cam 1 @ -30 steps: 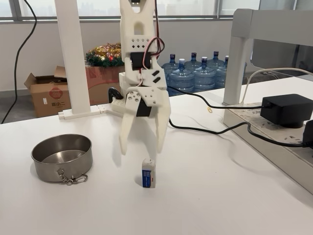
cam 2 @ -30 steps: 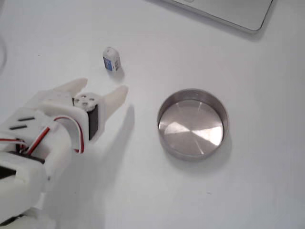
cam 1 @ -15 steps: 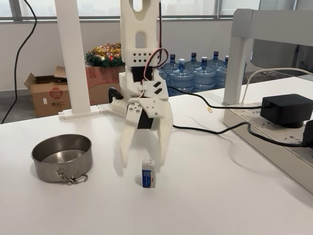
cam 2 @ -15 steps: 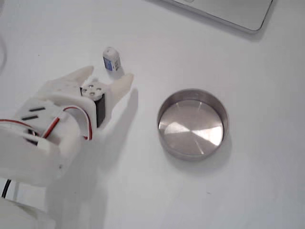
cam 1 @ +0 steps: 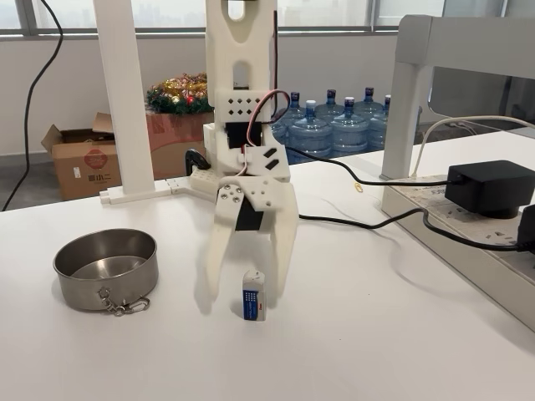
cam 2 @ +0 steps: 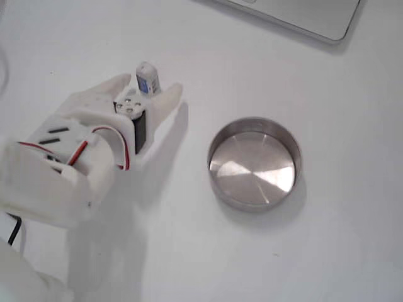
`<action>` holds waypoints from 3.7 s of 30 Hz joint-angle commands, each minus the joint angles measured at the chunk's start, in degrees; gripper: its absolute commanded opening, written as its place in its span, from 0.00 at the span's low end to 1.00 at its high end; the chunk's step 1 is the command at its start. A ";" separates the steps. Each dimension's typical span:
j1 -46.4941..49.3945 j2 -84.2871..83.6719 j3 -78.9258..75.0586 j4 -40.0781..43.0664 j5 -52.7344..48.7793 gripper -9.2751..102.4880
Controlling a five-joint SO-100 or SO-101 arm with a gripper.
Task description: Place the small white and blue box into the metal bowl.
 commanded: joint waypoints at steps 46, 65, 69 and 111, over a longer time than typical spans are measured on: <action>1.49 -3.60 -5.71 -0.97 4.57 0.13; 9.40 16.61 2.02 -0.26 4.48 0.04; 15.29 23.82 6.24 -0.26 4.48 0.03; -2.29 59.41 26.46 0.09 -70.75 0.10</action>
